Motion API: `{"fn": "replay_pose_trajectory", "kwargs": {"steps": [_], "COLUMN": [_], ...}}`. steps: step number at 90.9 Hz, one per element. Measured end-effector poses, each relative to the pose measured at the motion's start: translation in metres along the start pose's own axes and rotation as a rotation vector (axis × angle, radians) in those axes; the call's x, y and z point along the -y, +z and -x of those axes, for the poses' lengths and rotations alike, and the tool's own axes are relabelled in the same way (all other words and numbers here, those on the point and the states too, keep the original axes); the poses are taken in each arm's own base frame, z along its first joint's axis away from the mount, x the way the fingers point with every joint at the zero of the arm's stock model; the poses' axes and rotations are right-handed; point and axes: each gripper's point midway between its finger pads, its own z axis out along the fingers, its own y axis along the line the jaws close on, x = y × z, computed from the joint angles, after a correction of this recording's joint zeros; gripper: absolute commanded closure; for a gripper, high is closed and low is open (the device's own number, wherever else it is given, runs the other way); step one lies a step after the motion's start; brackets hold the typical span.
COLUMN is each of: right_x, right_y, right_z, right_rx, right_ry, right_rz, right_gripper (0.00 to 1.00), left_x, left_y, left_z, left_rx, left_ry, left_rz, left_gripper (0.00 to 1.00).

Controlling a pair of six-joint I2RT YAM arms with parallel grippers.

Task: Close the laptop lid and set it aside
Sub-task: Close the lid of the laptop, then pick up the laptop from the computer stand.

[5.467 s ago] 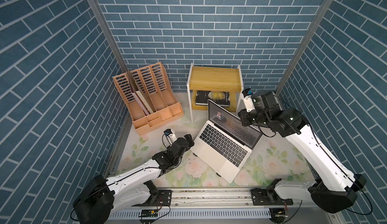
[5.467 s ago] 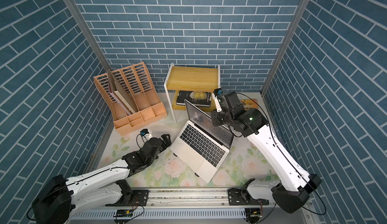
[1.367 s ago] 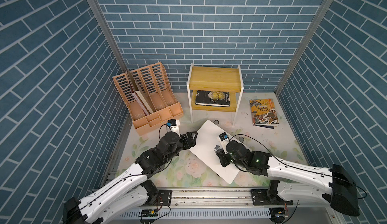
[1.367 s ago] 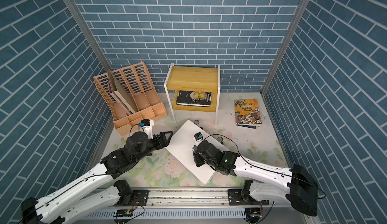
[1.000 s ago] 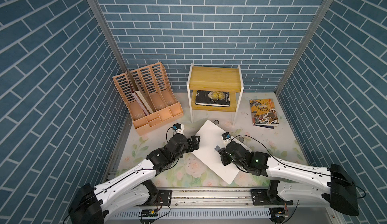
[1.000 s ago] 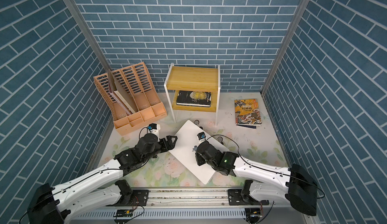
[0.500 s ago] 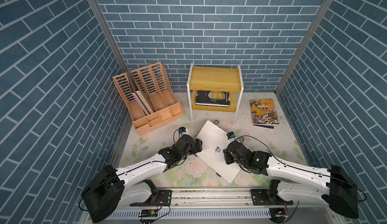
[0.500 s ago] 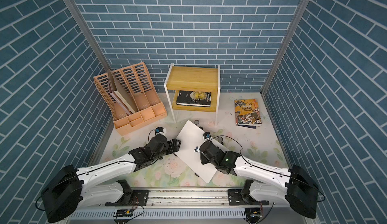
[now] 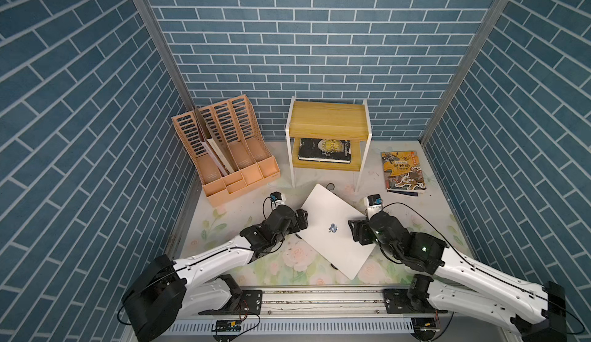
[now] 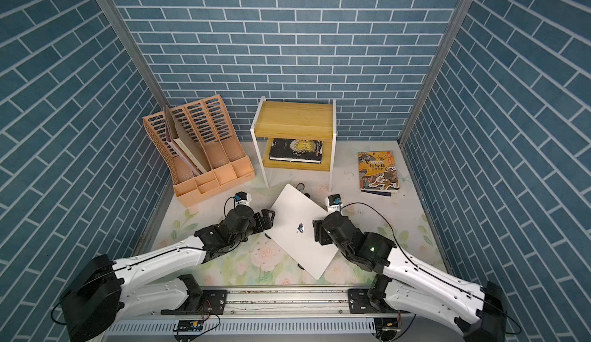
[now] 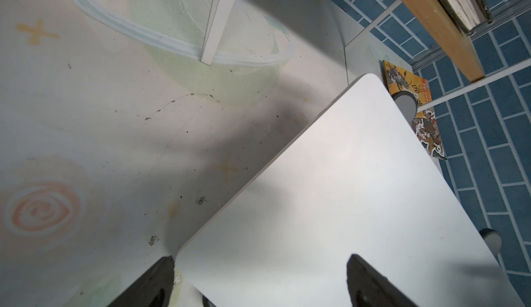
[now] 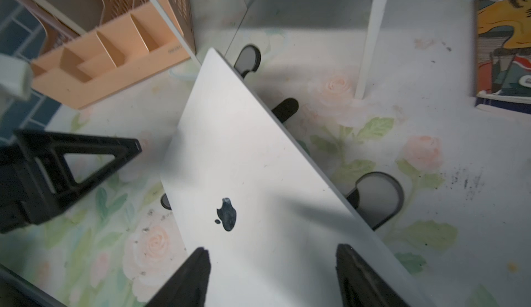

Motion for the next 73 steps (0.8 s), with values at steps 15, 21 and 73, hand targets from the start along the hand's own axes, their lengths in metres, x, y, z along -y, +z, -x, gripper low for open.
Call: {"fn": "replay_pose_trajectory", "kwargs": {"steps": [15, 21, 73], "right_x": [0.024, 0.041, 0.061], "right_y": [-0.020, -0.018, 0.012], "right_z": [0.029, 0.028, -0.053], "right_rx": [0.074, 0.060, -0.036], "right_ry": [0.053, 0.086, 0.262], "right_rz": [-0.081, -0.134, 0.052], "right_gripper": [0.08, 0.07, 0.05], "left_x": [-0.004, -0.007, -0.004], "left_y": [0.005, 0.009, 0.014], "left_z": [-0.005, -0.009, -0.011], "left_rx": [-0.013, -0.030, -0.034], "left_ry": [0.008, 0.012, 0.035], "left_rz": [0.019, 0.030, 0.018], "left_gripper": [0.03, 0.03, 0.00]}}
